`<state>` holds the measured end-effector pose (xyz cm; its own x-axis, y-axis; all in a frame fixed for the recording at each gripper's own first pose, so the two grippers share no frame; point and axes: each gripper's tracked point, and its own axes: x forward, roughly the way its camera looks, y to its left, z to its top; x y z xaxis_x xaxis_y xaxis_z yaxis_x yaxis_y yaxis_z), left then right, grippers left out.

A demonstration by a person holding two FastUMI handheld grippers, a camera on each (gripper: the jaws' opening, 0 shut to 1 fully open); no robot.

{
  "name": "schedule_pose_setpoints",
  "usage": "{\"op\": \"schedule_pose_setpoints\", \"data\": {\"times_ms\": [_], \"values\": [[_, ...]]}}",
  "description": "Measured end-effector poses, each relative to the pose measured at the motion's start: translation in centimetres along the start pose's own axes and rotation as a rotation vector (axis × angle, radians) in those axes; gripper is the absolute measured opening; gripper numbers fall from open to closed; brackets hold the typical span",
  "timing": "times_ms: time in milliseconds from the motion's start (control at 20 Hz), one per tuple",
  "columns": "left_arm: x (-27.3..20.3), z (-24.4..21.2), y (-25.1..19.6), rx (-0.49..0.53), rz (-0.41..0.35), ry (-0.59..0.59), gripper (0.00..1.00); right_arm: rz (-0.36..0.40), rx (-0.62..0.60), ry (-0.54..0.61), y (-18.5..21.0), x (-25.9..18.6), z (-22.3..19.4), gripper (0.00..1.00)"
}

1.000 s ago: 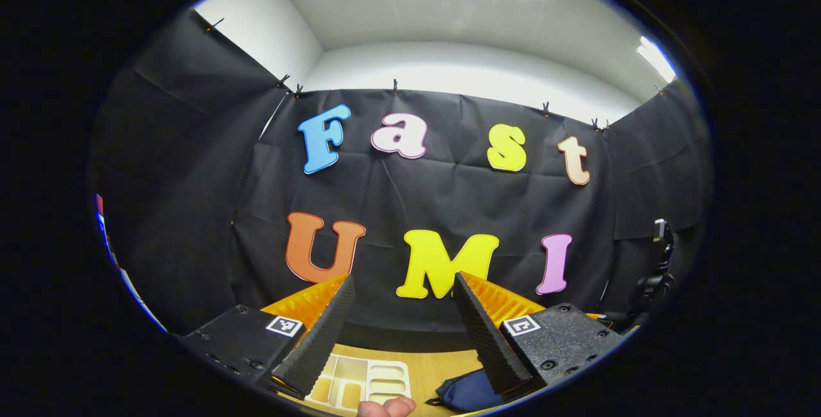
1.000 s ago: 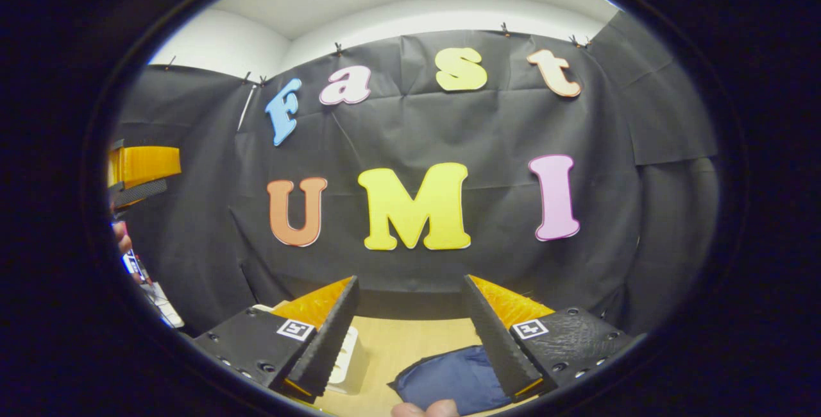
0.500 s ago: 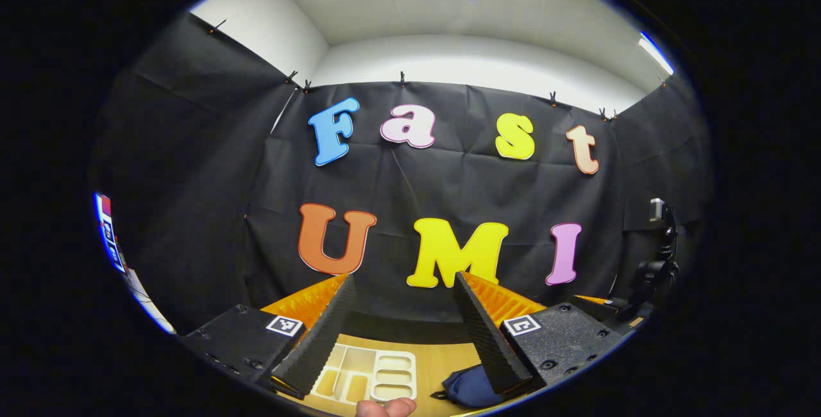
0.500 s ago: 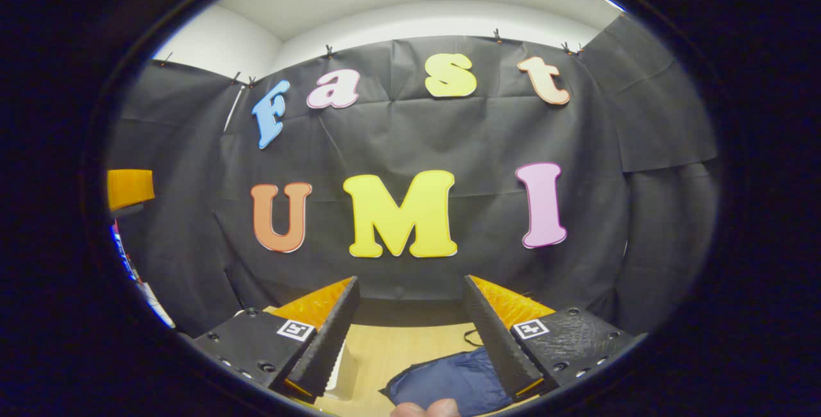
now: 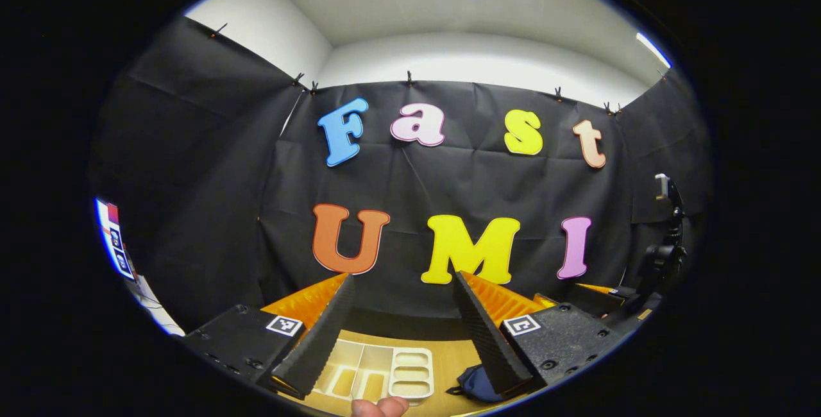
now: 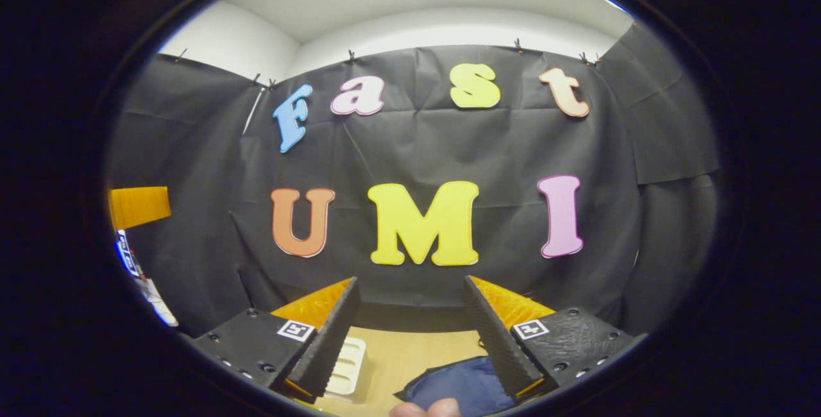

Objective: Open the schoolbag, grab two books from the bookshelf and put them into the schoolbag.

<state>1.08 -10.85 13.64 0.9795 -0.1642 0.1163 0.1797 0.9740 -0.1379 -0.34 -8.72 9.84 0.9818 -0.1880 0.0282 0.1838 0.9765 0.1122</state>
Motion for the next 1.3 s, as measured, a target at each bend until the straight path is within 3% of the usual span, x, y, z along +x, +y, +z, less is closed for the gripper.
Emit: {"op": "schedule_pose_setpoints", "data": {"times_ms": [250, 600, 1000, 1300], "values": [[-0.9, -0.5, 0.8, -0.006, 0.019, 0.007, 0.98, 0.039, -0.011, -0.015, 2.0, -0.5, 0.6, 0.96], [-1.6, -1.0, 1.0, 0.007, 0.003, 0.021, 0.98, 0.006, -0.012, -0.016, 1.2, -1.9, 0.6, 0.95], [-2.2, -1.5, 1.6, 0.036, 0.035, 0.033, 0.98, 0.024, 0.009, -0.005, 1.2, -1.9, 0.0, 0.95], [-1.4, -2.4, 0.0, 0.004, 0.001, 0.036, 0.97, -0.041, -0.026, 0.005, -2.5, -2.7, -0.4, 0.95]]}}
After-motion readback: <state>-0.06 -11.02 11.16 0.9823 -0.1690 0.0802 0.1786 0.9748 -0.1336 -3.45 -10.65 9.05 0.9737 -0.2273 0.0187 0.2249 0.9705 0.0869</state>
